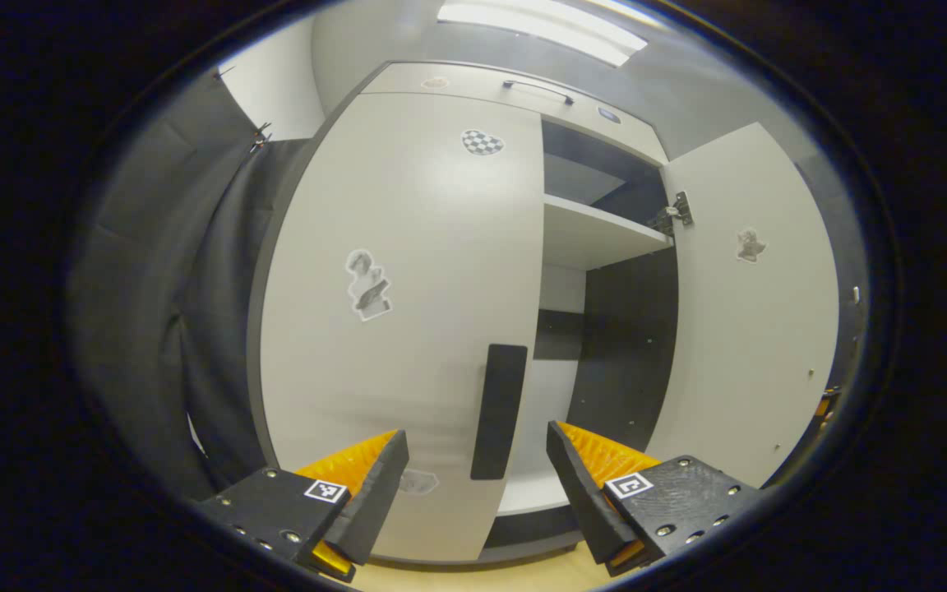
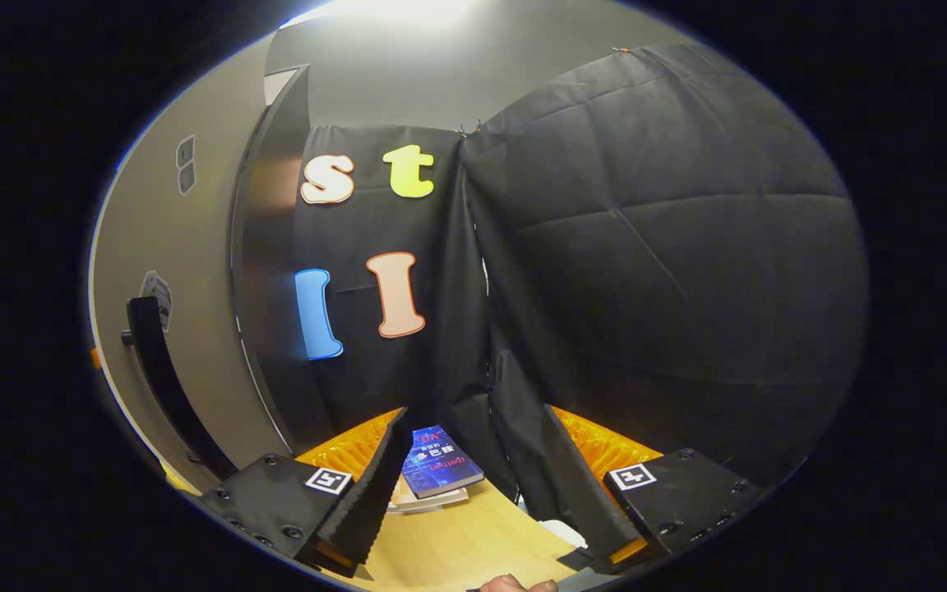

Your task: Open the right door of the double-door shoe cabinet with the right hand, and open the left door with the left hand.

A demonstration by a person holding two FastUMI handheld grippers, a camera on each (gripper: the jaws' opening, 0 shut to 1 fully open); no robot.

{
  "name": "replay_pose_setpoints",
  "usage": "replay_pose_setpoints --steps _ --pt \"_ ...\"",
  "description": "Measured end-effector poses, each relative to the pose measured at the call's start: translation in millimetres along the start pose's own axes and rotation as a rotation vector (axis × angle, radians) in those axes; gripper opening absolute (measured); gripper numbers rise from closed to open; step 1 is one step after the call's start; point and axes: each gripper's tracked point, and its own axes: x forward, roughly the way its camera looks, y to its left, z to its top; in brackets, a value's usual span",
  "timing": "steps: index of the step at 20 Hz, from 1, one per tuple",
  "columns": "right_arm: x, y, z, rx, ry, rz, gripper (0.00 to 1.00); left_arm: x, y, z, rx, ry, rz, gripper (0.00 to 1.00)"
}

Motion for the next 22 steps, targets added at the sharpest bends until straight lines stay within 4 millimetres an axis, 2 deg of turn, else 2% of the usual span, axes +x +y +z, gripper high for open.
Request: replay_pose_setpoints --steps 1,3,5,7,8,10,11,12,13,14,15,17,18,20,22 --pt "7.1 1.9 -0.7 -0.002 0.001 0.013 0.98 9.6 -3.9 4.1 0.021 -0.009 0.009 1.0" --pt "21.1 4.2 -3.6 -0.006 0.004 0.032 0.98 25.3 -7.1 12.1 0.057 -0.025 0.034 0.98" --pt "34.4 2.3 -5.7 -0.014 0.006 0.041 0.98 36.6 -9.5 11.4 0.082 -0.024 0.067 1.0" --pt "47.2 0.5 -11.2 -0.017 0.01 0.052 0.98 47.6 -10.8 9.7 0.087 -0.011 0.092 0.81" --pt "53.9 -1.0 -13.5 -0.02 0.015 0.056 0.98 52.0 -13.7 7.8 0.076 -0.002 0.091 0.77" --pt "66.3 -4.4 -19.2 -0.015 0.023 0.067 0.98 57.9 -13.0 8.1 0.065 -0.001 0.12 0.77" --pt "72.8 -3.6 -22.9 -0.005 0.032 0.077 0.98 63.5 -13.1 7.1 0.062 0.004 0.122 0.63" --pt "77.8 -2.0 -24.6 0.008 0.038 0.089 0.98 65.7 -15.7 3.7 0.06 0.015 0.124 0.54" --pt "82.9 -0.2 -26.8 0.017 0.046 0.101 0.98 66.9 -15.4 1.5 0.059 0.022 0.139 0.54" --pt "88.1 1.6 -27.8 0.021 0.051 0.115 0.99 65.6 -11.1 0.0 0.063 0.025 0.17 0.6" --pt "92.1 4.7 -27.8 0.018 0.052 0.128 0.99 66.3 -11.6 -2.9 0.057 0.03 0.173 0.43" --pt "101.3 7.2 -29.0 -0.004 0.048 0.143 0.98 64.2 -6.0 -2.7 0.058 0.027 0.207 0.43" --pt "104.0 11.3 -30.2 -0.005 0.049 0.16 0.98 65.0 -6.2 -3.6 0.059 0.033 0.214 0.29" --pt "107.9 21.5 -30.5 0.016 0.052 0.198 0.98 65.0 -5.5 -3.3 0.078 0.022 0.228 0.3" --pt "109.1 27.8 -32.1 0.026 0.054 0.221 0.98 62.5 -6.0 -5.9 0.095 0.031 0.231 0.25"
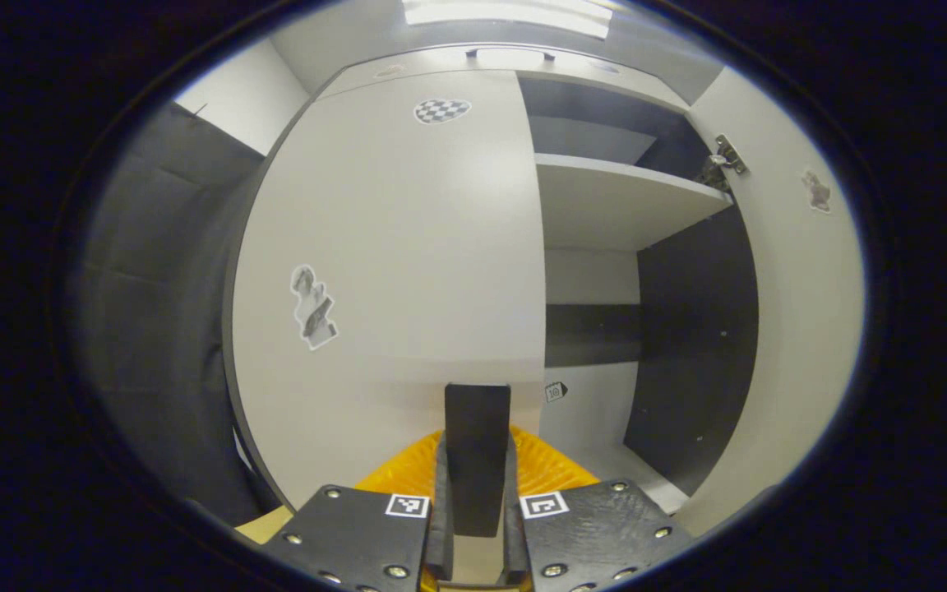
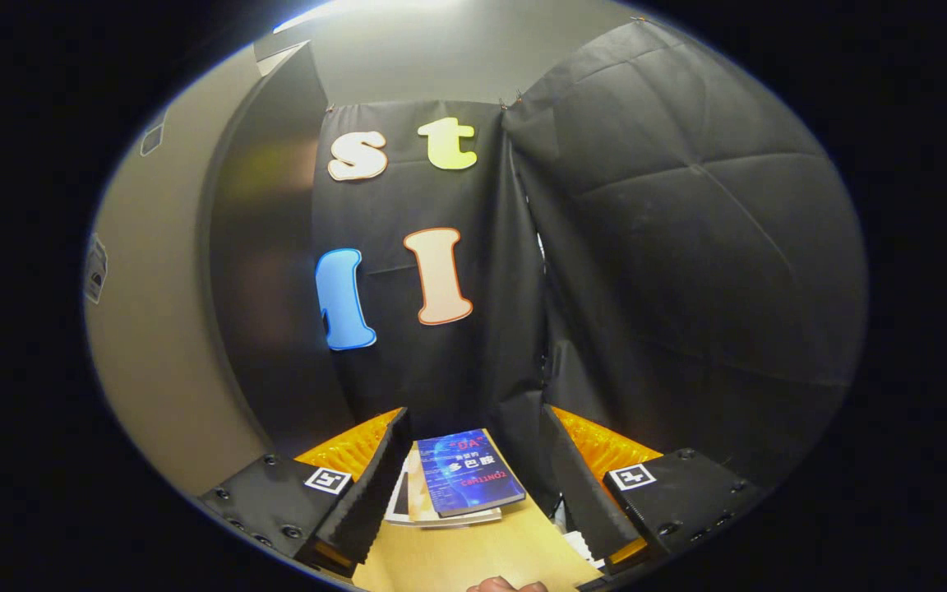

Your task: Open the right door of the double-door shoe cabinet with the right hand, and open the left door with the left hand.

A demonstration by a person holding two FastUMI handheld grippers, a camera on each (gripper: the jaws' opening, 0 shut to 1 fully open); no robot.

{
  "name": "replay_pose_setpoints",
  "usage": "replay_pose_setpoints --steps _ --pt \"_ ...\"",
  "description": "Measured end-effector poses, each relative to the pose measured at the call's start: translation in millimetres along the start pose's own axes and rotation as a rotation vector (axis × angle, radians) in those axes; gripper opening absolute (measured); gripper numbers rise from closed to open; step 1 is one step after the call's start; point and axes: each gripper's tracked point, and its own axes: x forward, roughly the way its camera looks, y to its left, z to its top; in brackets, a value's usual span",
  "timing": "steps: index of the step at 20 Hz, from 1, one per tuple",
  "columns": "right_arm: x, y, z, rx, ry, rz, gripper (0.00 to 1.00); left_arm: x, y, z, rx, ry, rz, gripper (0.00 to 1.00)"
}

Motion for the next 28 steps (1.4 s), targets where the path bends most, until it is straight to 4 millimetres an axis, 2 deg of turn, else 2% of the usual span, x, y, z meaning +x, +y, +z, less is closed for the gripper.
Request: replay_pose_setpoints --steps 2,5,8,10,12,16,19,22,26,28 --pt "-0.5 -0.6 0.0 -0.006 -0.008 -0.001 0.98 1.6 0.5 -0.2 -0.001 0.005 -0.003 0.21" --pt "0.5 1.3 -2.1 0.0 -0.01 0.005 1.0 0.5 0.5 -1.2 -0.023 -0.002 -0.019 0.04" --pt "-1.7 2.7 -0.3 0.003 -0.018 0.005 1.0 -1.0 0.1 -1.5 -0.03 0.001 -0.03 0.04" --pt "-9.3 3.5 2.2 0.007 -0.026 -0.003 0.98 -2.3 0.8 -1.5 -0.032 0.001 -0.04 0.04" --pt "-21.3 2.9 4.6 0.006 -0.035 -0.019 1.0 -5.9 0.6 -1.8 -0.037 0.0 -0.051 0.04" --pt "-54.4 1.9 8.9 0.006 -0.052 -0.076 0.98 -24.2 4.8 2.5 -0.052 -0.008 -0.112 0.04" --pt "-88.5 8.7 10.7 0.026 -0.073 -0.128 0.98 -41.9 9.6 7.6 -0.055 -0.004 -0.183 0.04" --pt "-123.9 21.9 13.1 0.03 -0.098 -0.161 0.98 -64.8 18.5 8.6 -0.06 -0.011 -0.255 0.04" --pt "-173.4 35.1 21.5 -0.002 -0.145 -0.2 0.98 -85.1 33.5 9.1 -0.067 -0.009 -0.313 0.04" --pt "-191.0 45.1 21.8 -0.002 -0.152 -0.206 0.98 -96.8 43.3 7.8 -0.079 -0.016 -0.333 0.04"
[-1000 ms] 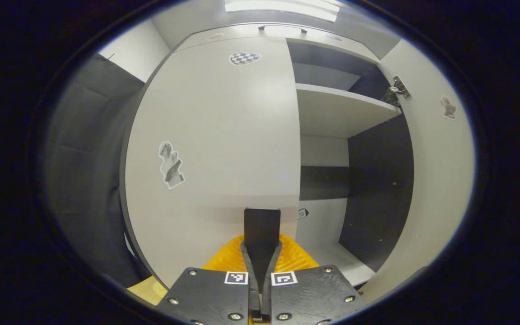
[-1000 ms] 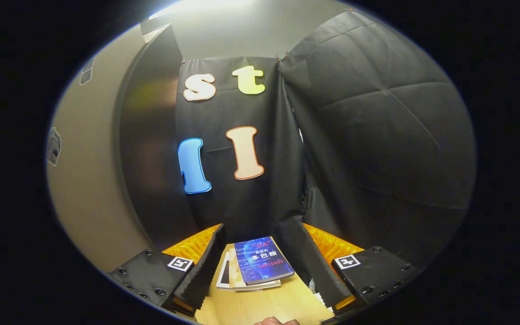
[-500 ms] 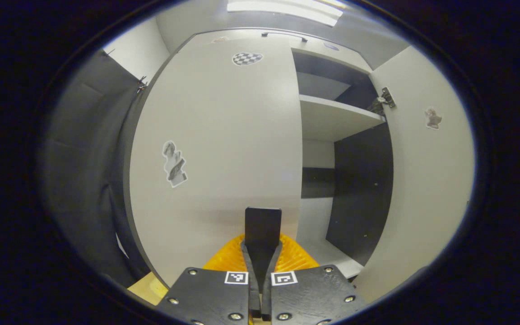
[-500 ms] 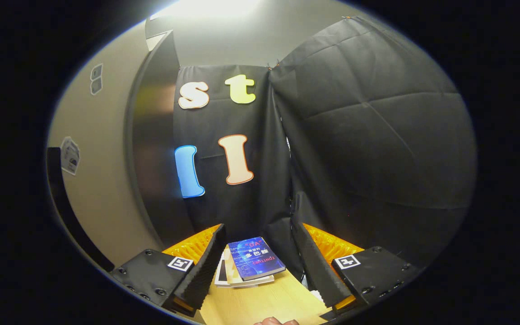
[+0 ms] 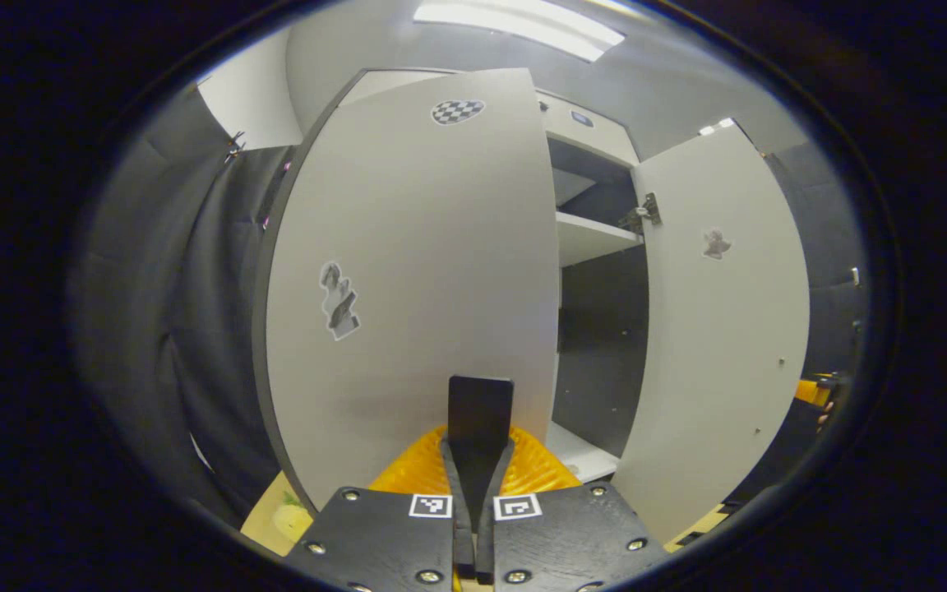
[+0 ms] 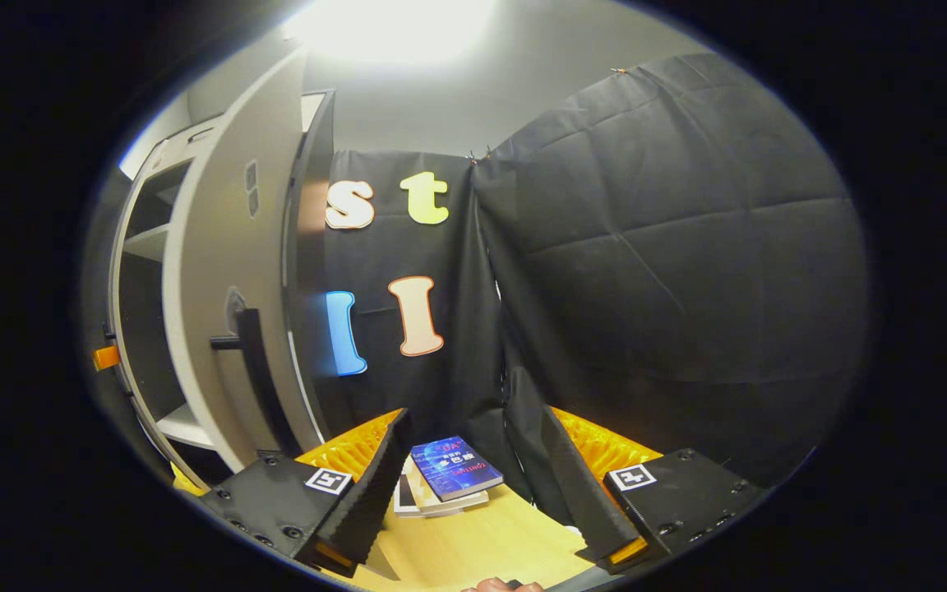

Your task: Open the right door of the double-door shoe cabinet with the right hand, and open the left door with the left hand.

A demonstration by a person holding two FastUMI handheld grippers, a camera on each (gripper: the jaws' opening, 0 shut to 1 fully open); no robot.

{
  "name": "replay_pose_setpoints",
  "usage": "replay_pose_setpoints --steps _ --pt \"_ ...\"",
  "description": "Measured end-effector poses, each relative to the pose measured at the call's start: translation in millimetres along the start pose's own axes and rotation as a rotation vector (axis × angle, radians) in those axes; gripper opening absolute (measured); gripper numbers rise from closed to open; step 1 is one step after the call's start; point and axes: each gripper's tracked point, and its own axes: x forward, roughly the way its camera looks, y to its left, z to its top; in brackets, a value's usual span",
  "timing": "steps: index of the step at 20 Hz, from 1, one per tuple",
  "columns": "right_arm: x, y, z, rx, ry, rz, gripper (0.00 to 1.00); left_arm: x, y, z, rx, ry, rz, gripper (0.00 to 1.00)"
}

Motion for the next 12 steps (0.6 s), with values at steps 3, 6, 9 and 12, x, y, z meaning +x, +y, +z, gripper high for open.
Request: replay_pose_setpoints --steps 3,6,9,12 --pt "-21.7 11.0 -1.1 0.011 -0.002 -0.01 0.98 -19.1 6.4 1.4 0.0 -0.003 -0.021 0.05" --pt "-34.3 23.8 -4.6 0.016 0.008 -0.008 0.92 -36.2 17.3 0.8 -0.006 -0.013 -0.038 0.04" --pt "-45.2 48.2 0.2 0.023 -0.013 0.041 0.98 -51.2 26.6 5.1 -0.005 -0.02 -0.043 0.04" --pt "-52.8 65.4 -0.6 0.008 -0.028 0.072 0.98 -65.4 34.8 7.8 -0.009 -0.024 -0.041 0.03"
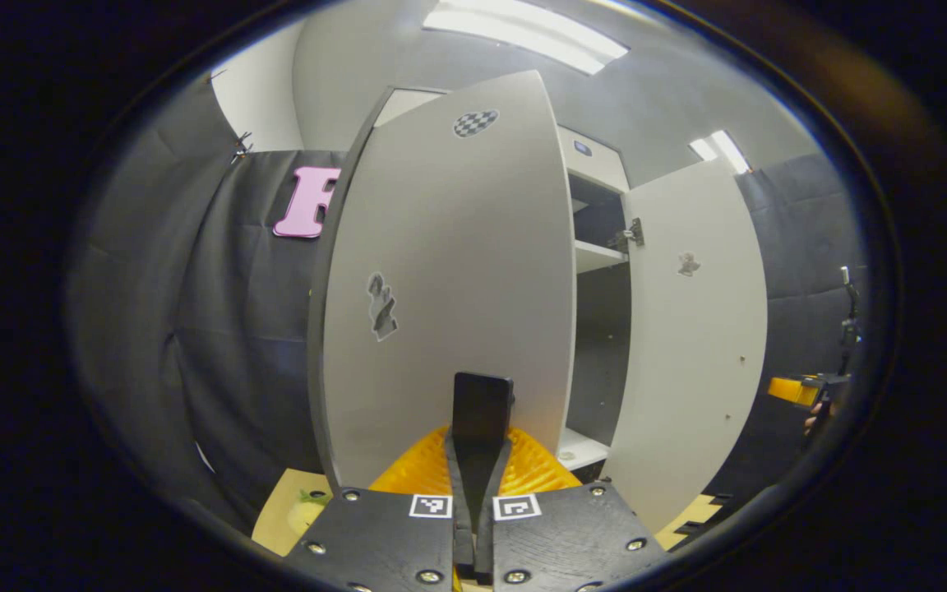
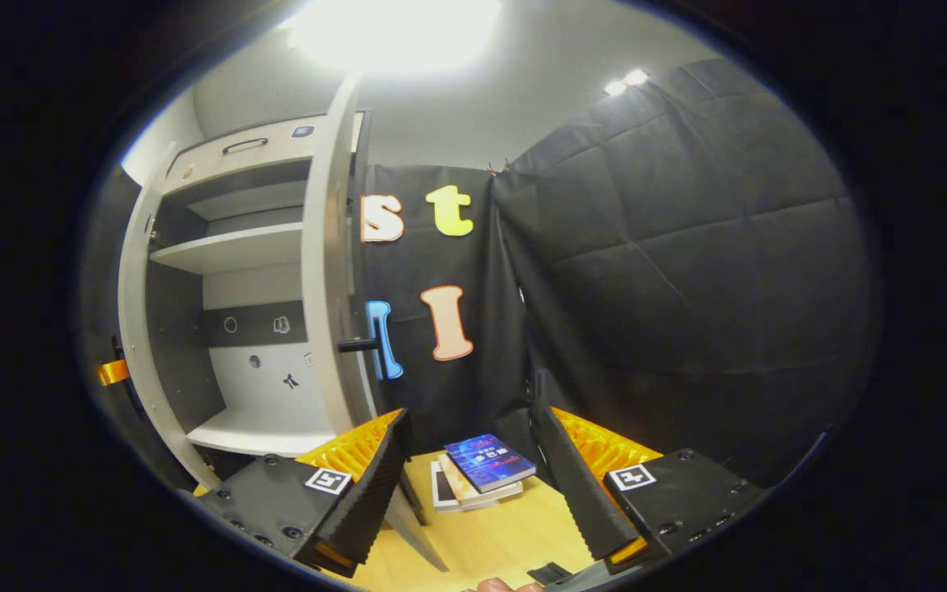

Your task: Open the right door of the double-door shoe cabinet with the right hand, and open the left door with the left hand.

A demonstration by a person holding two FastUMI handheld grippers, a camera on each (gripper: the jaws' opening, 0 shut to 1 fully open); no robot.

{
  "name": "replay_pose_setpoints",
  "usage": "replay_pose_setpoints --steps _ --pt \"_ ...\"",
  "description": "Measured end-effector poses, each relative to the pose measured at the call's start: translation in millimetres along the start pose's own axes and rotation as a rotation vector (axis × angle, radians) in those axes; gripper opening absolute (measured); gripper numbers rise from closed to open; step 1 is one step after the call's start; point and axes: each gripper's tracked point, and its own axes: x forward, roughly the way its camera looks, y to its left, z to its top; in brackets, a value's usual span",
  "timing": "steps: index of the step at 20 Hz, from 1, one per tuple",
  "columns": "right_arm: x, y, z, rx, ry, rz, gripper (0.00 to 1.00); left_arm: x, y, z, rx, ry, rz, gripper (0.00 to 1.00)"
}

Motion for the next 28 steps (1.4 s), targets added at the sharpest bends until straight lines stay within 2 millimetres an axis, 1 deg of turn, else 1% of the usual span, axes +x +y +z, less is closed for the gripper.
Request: replay_pose_setpoints --steps 3,7,11,14,15,18,19,20,21,22,23,25,26,27,28 --pt "-7.6 9.3 -7.4 -0.022 0.014 0.012 0.98 -15.4 11.1 0.8 0.002 -0.005 0.008 0.04" --pt "-14.2 18.4 -12.4 0.003 0.025 0.017 0.98 -30.7 27.4 3.3 0.007 0.0 0.019 0.03" --pt "-20.8 27.2 -9.2 0.023 0.008 0.017 0.98 -46.0 50.3 5.3 0.035 0.007 0.053 0.02" --pt "-20.7 35.1 -8.0 0.024 0.001 0.027 0.98 -56.1 69.5 7.4 0.043 0.009 0.077 0.02" --pt "-22.0 39.0 -9.1 0.02 0.004 0.032 0.98 -62.0 78.8 7.8 0.057 0.013 0.089 0.02" --pt "-31.0 61.3 -5.1 -0.004 0.006 0.078 0.98 -72.9 111.3 12.4 0.082 0.029 0.143 0.01" --pt "-33.8 65.0 -3.7 -0.02 0.004 0.083 0.98 -75.4 125.6 12.5 0.089 0.031 0.166 0.01" --pt "-36.2 68.0 -3.2 -0.035 0.008 0.088 0.98 -79.6 145.0 13.8 0.097 0.033 0.206 0.01" --pt "-39.0 71.8 -5.4 -0.05 0.015 0.095 0.92 -81.8 152.1 12.4 0.085 0.039 0.196 0.02" --pt "-41.8 75.0 -6.9 -0.062 0.022 0.1 0.98 -81.1 146.5 12.5 0.037 0.034 0.144 0.01" --pt "-44.4 76.9 -6.3 -0.073 0.029 0.104 0.98 -81.3 140.0 11.7 -0.003 0.027 0.128 0.01" --pt "-48.7 84.0 -4.5 -0.087 0.04 0.111 0.98 -81.3 147.3 7.6 -0.013 0.036 0.15 0.01" --pt "-50.0 87.7 -2.2 -0.088 0.038 0.118 0.92 -81.4 148.2 5.4 -0.015 0.04 0.155 0.01" --pt "-49.8 90.4 0.1 -0.085 0.033 0.126 0.98 -83.3 147.9 1.3 -0.01 0.049 0.173 0.01" --pt "-49.3 91.8 1.1 -0.078 0.031 0.131 0.98 -87.1 146.0 -1.3 -0.005 0.056 0.184 0.0"
